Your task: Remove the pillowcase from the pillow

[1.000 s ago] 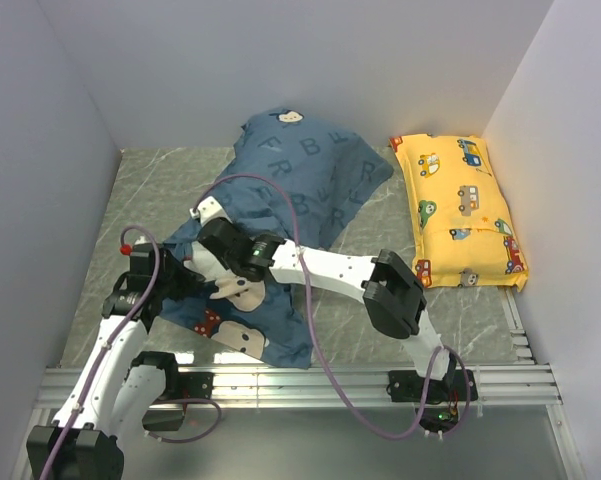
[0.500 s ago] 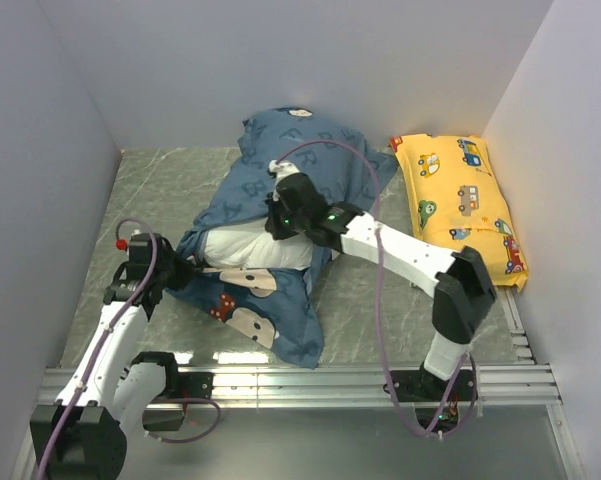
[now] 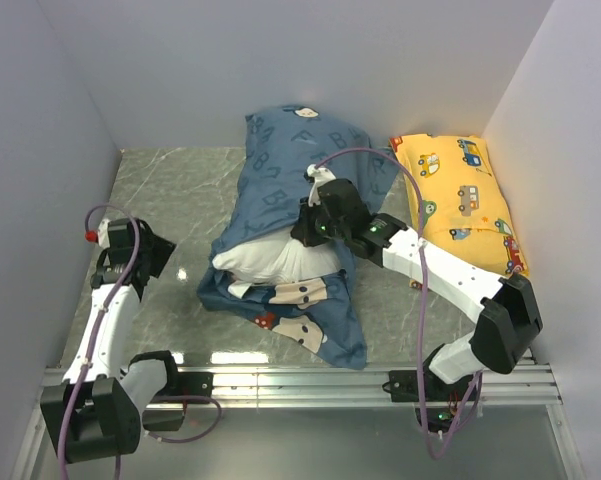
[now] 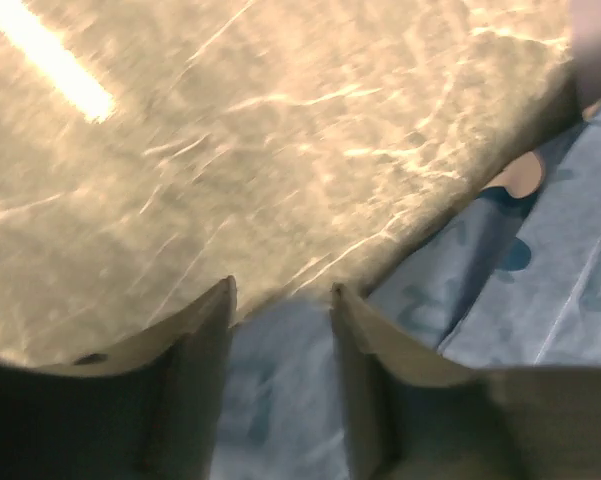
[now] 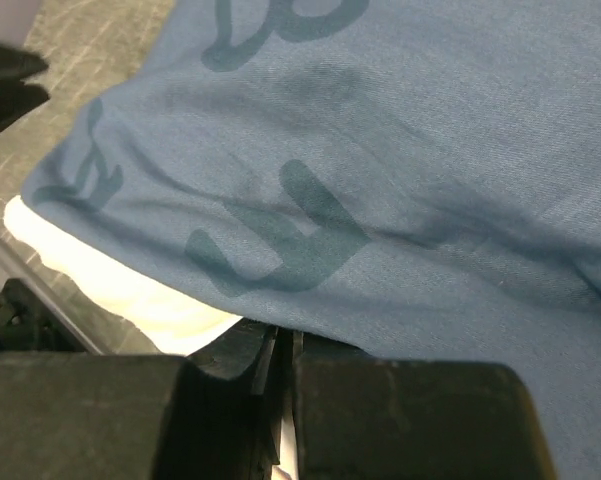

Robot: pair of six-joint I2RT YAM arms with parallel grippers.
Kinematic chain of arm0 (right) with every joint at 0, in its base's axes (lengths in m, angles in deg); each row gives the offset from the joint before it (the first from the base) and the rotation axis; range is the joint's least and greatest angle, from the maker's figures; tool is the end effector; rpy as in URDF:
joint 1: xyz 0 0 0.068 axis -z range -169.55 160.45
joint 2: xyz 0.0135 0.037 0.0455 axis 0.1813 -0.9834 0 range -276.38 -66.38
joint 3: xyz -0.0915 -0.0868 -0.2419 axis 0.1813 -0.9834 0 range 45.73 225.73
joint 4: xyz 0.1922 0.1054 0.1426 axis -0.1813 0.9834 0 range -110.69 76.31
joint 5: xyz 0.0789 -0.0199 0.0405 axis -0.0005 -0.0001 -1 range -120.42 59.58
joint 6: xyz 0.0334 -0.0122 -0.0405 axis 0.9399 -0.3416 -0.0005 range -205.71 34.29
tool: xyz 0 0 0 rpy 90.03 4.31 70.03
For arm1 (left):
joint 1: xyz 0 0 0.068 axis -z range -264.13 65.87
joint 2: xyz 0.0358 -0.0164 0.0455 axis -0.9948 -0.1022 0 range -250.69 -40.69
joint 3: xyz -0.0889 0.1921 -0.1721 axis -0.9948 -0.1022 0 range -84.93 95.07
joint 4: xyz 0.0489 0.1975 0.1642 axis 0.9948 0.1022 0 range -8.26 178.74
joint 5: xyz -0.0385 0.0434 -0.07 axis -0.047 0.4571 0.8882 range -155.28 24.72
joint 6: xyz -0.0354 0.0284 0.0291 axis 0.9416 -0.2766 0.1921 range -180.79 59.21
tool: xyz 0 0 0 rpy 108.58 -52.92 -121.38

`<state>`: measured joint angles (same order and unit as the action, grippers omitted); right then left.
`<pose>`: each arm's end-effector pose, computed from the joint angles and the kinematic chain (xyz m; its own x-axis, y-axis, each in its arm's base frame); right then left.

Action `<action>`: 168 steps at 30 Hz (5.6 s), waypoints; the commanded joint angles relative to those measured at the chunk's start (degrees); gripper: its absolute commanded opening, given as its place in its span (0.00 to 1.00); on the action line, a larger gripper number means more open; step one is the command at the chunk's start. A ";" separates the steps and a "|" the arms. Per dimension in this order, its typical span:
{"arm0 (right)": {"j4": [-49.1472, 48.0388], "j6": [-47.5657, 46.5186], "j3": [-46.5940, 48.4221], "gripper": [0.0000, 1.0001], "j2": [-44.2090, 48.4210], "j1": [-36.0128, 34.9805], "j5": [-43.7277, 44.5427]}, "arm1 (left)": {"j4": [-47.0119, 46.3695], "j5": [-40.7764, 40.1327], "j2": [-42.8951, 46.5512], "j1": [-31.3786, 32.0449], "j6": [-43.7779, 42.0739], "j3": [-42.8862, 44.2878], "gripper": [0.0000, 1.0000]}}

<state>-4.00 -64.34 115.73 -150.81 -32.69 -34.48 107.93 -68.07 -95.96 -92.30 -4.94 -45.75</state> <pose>0.2466 0.2346 0.3168 -0.6157 -0.0790 -0.7840 -0.5390 0.7680 0.3460 0.2004 0.0307 0.2465 -0.2271 -0.8676 -0.4423 -0.6508 0.4731 -0.5939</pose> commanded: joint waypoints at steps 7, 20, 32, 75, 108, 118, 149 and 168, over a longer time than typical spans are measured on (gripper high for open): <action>-5.00 1.57 6.11 0.00 -0.12 0.60 -7.63 | -8.53 10.60 4.54 -0.10 -5.31 2.83 0.68; -8.95 9.83 25.53 0.00 -14.98 0.07 -13.70 | 5.36 6.05 17.56 18.87 -5.68 7.76 0.90; -8.95 9.84 29.67 0.00 -16.83 -2.57 -11.15 | -0.35 -4.22 9.05 32.33 3.63 3.89 0.99; -6.58 17.22 -25.69 0.12 12.00 -27.35 26.55 | -2.73 -18.83 2.09 36.55 8.22 18.30 0.00; -15.47 15.02 -33.53 0.09 4.34 -11.43 13.72 | 4.22 -4.33 -0.46 18.62 1.62 36.15 0.00; -3.95 8.52 -25.71 0.62 24.28 -26.38 25.15 | 2.19 -3.19 1.21 18.97 2.24 30.70 0.00; 1.33 -10.56 13.15 0.25 -0.48 -27.09 26.03 | 0.61 -5.47 -1.07 22.75 3.65 30.52 0.00; -7.45 0.07 -11.98 0.00 7.96 -37.37 15.56 | 0.08 -6.97 -4.32 24.86 4.88 31.92 0.00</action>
<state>-9.77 -68.34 106.22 -142.74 -66.65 -18.35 116.70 -72.40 -99.41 -67.38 -1.48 -16.48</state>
